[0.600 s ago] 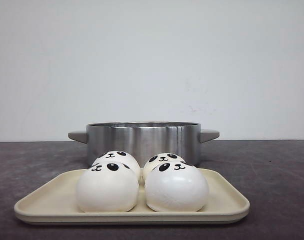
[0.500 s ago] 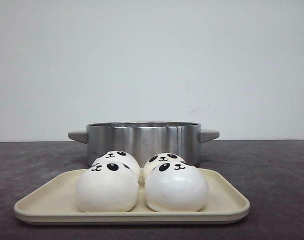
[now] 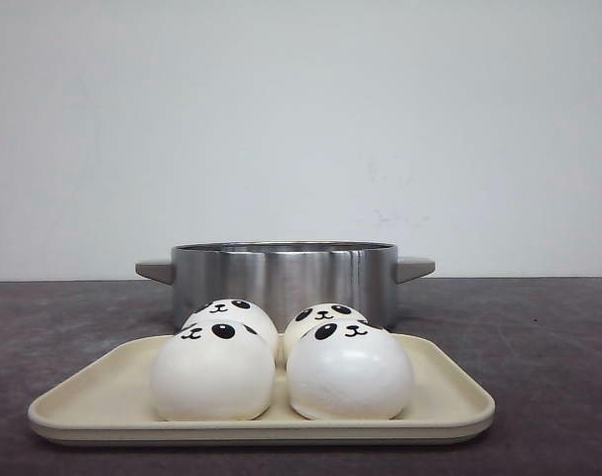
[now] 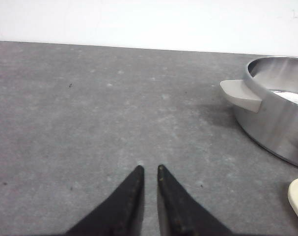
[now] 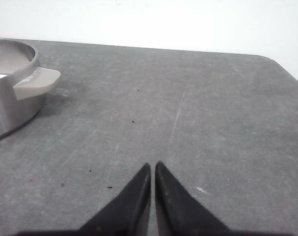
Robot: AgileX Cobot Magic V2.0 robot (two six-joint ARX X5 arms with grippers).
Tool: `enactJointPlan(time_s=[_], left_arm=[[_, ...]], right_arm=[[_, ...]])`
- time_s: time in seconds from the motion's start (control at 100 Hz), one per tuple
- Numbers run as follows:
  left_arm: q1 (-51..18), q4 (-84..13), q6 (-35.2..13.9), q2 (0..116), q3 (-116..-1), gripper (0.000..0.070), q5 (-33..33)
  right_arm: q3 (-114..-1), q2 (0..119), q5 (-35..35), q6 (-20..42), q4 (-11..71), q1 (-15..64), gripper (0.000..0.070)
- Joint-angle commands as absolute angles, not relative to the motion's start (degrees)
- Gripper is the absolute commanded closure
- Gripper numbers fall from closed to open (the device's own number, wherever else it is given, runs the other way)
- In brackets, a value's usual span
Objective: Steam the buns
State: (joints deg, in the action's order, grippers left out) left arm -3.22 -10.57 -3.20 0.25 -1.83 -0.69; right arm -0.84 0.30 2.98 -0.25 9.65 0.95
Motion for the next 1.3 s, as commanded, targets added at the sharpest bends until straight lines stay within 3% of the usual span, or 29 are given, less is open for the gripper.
enactJointPlan(time_s=[0.0, 0.25, 0.43, 0.51, 0.7, 0.82, 1.0, 1.16, 1.29], left_arm=[[-3.16, -10.79, -3.7, 0.19, -0.8, 0.07, -0.43], [-3.18, -10.76, -3.7, 0.19, -0.8, 0.07, -0.43], [-3.16, -10.76, -3.68, 0.19, -0.8, 0.07, -0.43], [-3.16, -10.76, -3.7, 0.19, -0.8, 0.07, -0.43], [-3.16, -10.74, -3.7, 0.19, -0.8, 0.07, -0.43], [-3.18, -10.72, -5.19, 0.19, -0.8, 0.07, -0.14], [-3.18, -10.76, -18.35, 0.19, -1.19, 0.07, 1.13], [-3.18, -10.7, -27.27, 0.19, -3.14, 0.07, 4.78], [-3.18, -10.85, -27.73, 0.54, -8.1, 0.0697, 10.57]], right_arm=[[-0.69, 0.23, 2.96, -0.89, 9.06, 0.89, 0.0691], [-0.69, 0.23, 2.96, -1.08, 9.04, 0.89, 0.0691], [-0.69, 0.23, -3.11, -12.58, 8.93, 0.89, 0.0692], [-0.69, 0.23, -6.11, -12.6, 8.99, 0.89, 0.0691], [-0.69, 0.23, -5.3, -11.55, 8.38, 0.91, 0.0691], [-0.69, 0.23, -1.04, -4.34, 6.28, 0.95, 0.0691], [-0.73, 0.23, 9.13, 14.61, 2.39, 0.95, 0.0692], [-1.23, 0.23, 11.77, 31.22, -1.96, 0.95, 0.0693], [-6.96, 0.49, 15.33, 33.39, -0.62, 0.95, 0.0696]])
